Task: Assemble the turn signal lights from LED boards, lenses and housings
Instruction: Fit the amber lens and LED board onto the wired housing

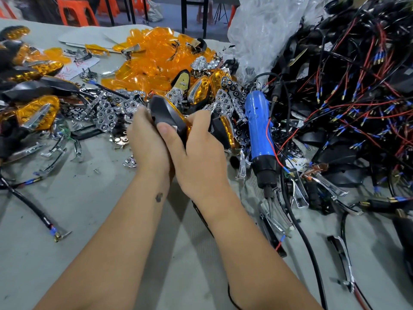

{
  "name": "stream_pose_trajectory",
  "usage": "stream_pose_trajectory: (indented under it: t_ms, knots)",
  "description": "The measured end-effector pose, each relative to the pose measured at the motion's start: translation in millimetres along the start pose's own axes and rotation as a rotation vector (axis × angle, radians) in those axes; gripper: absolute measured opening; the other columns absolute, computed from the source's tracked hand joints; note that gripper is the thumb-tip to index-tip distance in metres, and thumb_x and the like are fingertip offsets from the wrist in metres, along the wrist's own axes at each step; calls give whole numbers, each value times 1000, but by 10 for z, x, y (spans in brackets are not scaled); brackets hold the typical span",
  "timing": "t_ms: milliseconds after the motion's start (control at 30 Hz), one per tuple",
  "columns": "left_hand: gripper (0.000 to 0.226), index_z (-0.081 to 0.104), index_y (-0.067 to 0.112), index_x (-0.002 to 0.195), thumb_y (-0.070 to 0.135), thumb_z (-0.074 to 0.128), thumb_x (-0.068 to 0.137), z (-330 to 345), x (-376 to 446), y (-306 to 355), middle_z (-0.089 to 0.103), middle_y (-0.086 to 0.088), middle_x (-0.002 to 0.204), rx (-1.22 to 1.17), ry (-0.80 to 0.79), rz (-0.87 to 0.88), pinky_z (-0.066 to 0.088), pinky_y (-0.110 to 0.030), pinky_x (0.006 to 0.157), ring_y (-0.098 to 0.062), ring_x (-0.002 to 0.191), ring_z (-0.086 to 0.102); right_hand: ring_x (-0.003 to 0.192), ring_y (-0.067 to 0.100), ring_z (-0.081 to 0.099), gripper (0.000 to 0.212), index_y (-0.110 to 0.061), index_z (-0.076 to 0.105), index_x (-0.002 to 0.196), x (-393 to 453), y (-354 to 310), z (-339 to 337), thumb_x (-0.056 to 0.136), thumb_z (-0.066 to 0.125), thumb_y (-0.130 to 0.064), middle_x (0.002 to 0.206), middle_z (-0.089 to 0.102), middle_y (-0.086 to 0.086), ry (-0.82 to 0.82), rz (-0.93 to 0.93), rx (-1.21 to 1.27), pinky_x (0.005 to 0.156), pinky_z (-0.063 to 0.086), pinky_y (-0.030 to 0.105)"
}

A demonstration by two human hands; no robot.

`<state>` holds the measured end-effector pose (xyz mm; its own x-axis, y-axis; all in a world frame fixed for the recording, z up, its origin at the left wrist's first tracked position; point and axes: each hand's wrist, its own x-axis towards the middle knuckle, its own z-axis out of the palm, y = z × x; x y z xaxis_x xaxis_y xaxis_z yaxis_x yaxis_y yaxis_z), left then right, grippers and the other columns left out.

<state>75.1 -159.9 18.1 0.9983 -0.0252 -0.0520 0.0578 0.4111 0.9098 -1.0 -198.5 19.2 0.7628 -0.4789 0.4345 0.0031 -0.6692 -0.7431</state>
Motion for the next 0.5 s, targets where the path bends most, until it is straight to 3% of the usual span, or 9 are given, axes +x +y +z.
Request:
stream_pose_trajectory:
  t_ms: [100,200,367,500]
  knots:
    - [43,37,18,59,20,43,101,-6,32,1,42,12,43,60,-14,90,34,-16,42,-4,39,37,67,25,53,47,-19,31,91,7,42,-17,93,45,-64,73,54,-6,-9,-4,-111,52,34,36]
    - [39,43,19,63,29,45,101,-94,133,-3,45,2,57,63,-136,86,38,-22,49,-13,50,43,63,14,45,56,-25,37,71,32,72,-43,85,29,-79,66,47,-8,-22,17,-249,50,25,28]
    - [55,63,24,49,40,51,100,-50,145,-1,57,12,49,189,-233,-25,42,-25,55,-6,46,53,48,6,44,64,-22,32,51,58,144,-119,87,48,-73,44,39,-7,-25,67,-161,47,22,31]
    - [57,65,25,48,49,49,98,-72,145,26,59,8,56,167,-310,-101,42,-29,60,-15,53,55,46,12,40,64,-21,29,51,48,143,-97,85,46,-72,41,37,-7,-13,64,-88,48,22,32]
